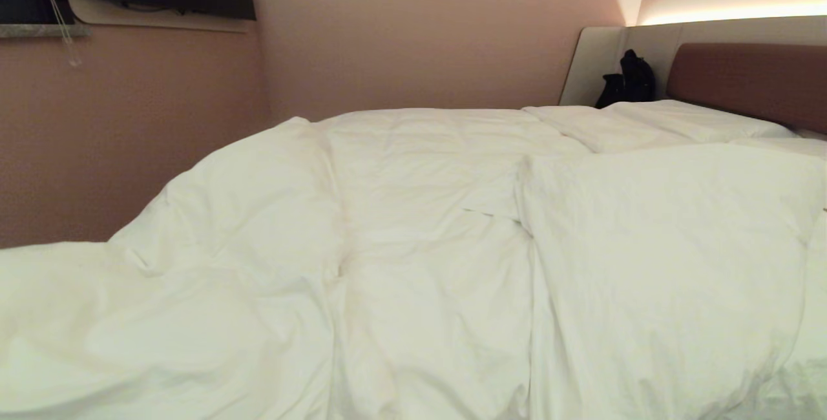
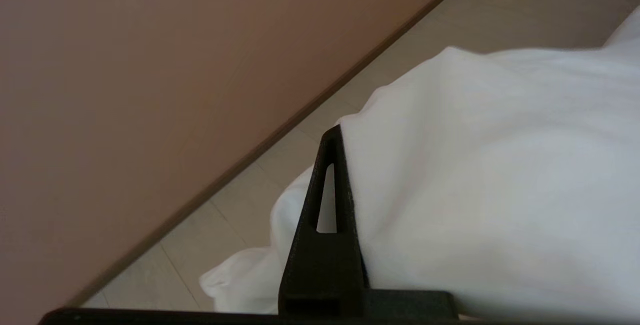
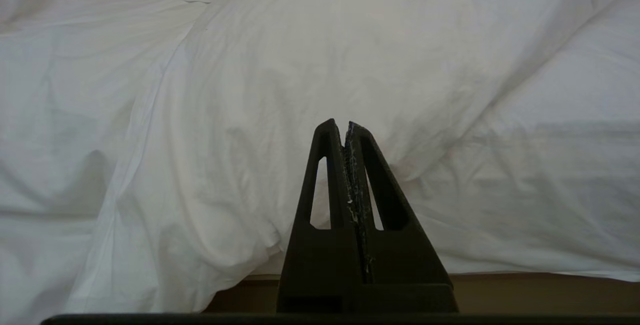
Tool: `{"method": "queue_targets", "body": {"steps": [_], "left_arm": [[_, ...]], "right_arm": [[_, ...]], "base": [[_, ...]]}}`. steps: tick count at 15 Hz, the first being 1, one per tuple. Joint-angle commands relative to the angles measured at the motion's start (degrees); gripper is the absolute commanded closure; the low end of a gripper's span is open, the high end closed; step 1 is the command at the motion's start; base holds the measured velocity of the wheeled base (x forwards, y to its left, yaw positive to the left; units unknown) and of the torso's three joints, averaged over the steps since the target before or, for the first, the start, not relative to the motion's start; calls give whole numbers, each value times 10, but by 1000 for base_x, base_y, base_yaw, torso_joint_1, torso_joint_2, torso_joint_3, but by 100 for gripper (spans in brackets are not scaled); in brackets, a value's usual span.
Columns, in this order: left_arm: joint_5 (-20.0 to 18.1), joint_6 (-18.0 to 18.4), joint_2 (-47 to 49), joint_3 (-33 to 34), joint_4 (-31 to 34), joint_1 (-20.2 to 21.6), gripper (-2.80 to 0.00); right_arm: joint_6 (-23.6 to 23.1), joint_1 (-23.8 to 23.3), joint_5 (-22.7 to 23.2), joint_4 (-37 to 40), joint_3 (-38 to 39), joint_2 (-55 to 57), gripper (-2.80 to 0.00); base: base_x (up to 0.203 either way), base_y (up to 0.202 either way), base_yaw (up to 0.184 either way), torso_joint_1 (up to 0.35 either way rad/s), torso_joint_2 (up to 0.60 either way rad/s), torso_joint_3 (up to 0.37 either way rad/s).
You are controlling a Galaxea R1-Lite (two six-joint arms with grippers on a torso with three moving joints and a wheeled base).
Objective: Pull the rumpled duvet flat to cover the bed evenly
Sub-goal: Flatten the corners of the folded blanket
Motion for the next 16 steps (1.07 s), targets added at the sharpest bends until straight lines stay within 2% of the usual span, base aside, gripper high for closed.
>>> {"method": "queue_targets", "body": {"steps": [1,7,12,16], "left_arm": [[-1,0,-22,23,-1,30,0],[-3,-8,4,18,-2,100,0],[0,-31,65,-17,-1,128,0],[1,-32,96,-31,-1,150,0]], "right_arm": [[0,0,0,0,0,0,0],[0,0,-1,0,0,0,0],[0,0,0,0,0,0,0],[0,0,0,0,0,0,0]], "base": [[0,0,0,0,0,0],[0,0,0,0,0,0],[0,0,0,0,0,0],[0,0,0,0,0,0]]}}
